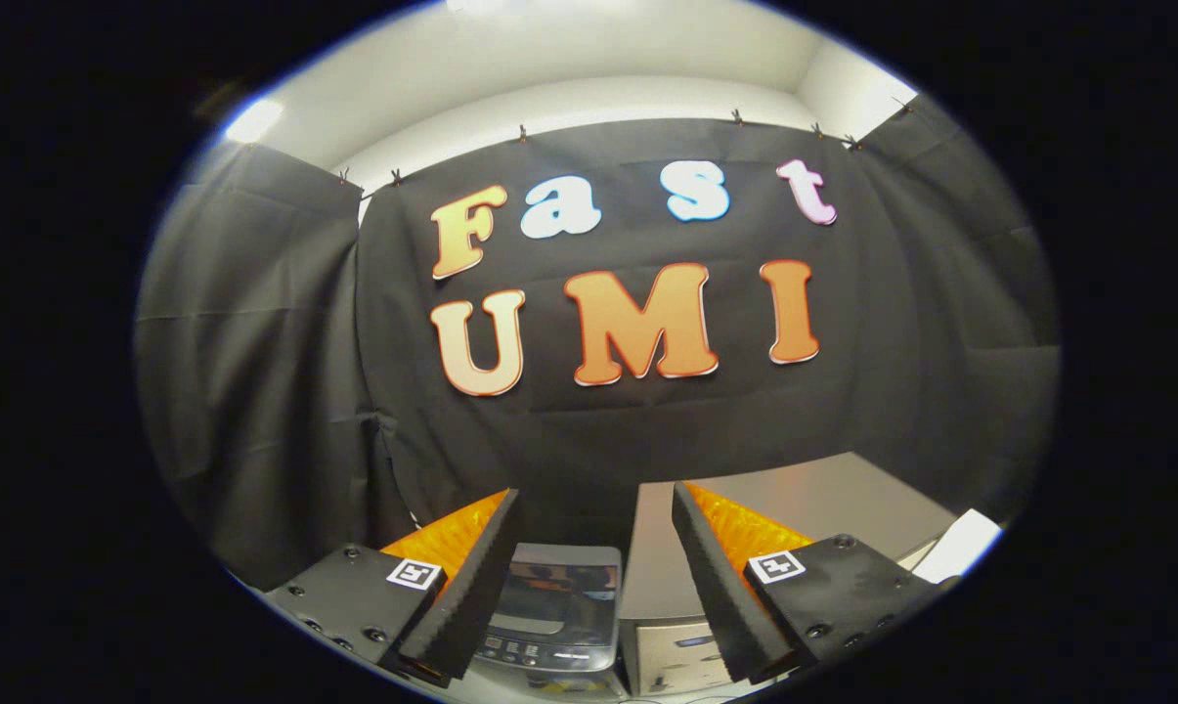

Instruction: Put the clothes into the washing machine and then close the washing machine lid.

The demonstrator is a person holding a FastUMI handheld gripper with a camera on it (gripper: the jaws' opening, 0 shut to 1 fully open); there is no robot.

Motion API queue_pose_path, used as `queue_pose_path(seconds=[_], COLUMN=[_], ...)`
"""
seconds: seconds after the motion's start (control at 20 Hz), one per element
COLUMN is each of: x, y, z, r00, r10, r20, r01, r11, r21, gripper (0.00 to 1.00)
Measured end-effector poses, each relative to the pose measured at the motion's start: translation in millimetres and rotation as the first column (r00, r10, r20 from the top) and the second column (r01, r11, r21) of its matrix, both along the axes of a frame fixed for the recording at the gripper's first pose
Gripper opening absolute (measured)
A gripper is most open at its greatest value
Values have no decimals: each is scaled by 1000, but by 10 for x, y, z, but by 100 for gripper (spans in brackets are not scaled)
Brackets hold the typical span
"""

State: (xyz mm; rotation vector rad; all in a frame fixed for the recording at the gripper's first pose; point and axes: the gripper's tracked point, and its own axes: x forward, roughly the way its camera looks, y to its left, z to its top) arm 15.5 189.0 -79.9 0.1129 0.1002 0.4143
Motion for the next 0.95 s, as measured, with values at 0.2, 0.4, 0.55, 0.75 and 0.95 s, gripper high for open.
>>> queue_pose_path(seconds=[0.2, 0.4, 0.55, 0.75, 0.95], x=[-281, -378, -462, -575, -600], y=[-622, -1119, -1446, -1507, -1573], z=[193, 353, 383, 370, 227], r00=[999, 997, 992, 990, 990], r10=[-16, -34, -87, -70, -83], r20=[32, 65, 94, 124, 117], r01=[15, 35, 92, 78, 91], r11=[1000, 999, 994, 995, 993], r21=[24, -15, -50, -59, -71], gripper=[99, 99, 99, 99, 99])
